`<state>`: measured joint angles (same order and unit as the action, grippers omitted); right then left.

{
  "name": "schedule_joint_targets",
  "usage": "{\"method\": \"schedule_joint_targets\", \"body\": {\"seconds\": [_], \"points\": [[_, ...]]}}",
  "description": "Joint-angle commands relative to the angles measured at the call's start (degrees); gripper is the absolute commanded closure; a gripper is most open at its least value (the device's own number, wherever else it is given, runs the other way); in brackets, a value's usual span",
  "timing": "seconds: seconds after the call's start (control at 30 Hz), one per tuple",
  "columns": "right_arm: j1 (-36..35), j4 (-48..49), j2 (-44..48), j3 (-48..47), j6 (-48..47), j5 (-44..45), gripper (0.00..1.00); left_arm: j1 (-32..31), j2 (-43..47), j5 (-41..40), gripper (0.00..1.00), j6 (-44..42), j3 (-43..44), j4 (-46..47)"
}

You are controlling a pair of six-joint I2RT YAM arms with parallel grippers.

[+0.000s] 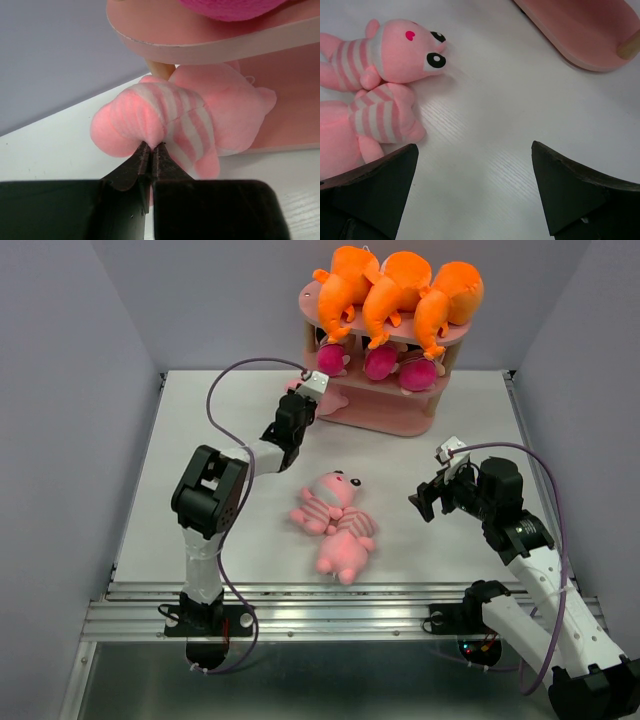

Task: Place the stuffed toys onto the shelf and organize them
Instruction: Place the stuffed toy onto shelf

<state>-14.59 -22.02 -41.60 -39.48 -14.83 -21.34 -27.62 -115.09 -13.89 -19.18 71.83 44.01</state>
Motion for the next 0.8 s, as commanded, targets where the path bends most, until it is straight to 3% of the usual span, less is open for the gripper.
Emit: {"method": "schedule_joint_targets", "body": {"seconds": [0.0, 0.27, 0.63, 0.67, 0.7, 0.77], "points": [[0.35, 1.72, 0.74, -0.77, -0.73, 0.78, 0.0, -0.6, 0.57, -3.77, 1.0, -4.72, 0.95, 6.17], [0.35, 1.72, 0.82, -0.59, -0.9, 0.86, 0.0, -2.44, 2.05, -2.72, 1.0, -13.86, -1.78, 6.18], [0.35, 1.81, 0.74, -0.59, -1.08, 0.78, 0.0, -2.53, 4.43, 2.81, 1.0, -12.73, -3.54, -2.7], [0.35, 1.81, 0.82, -0.68, -1.08, 0.78, 0.0, -2.53, 4.43, 3.08, 0.98, -12.38, -3.37, -3.83], [0.35, 1.72, 0.82, -0.59, -1.08, 0.78, 0.0, -2.44, 4.43, 3.43, 0.89, -12.29, -3.19, -4.19], [0.35, 1.81, 0.82, -0.68, -1.08, 0.86, 0.0, -2.44, 4.78, 5.18, 0.86, -11.33, -2.75, -5.24]]}}
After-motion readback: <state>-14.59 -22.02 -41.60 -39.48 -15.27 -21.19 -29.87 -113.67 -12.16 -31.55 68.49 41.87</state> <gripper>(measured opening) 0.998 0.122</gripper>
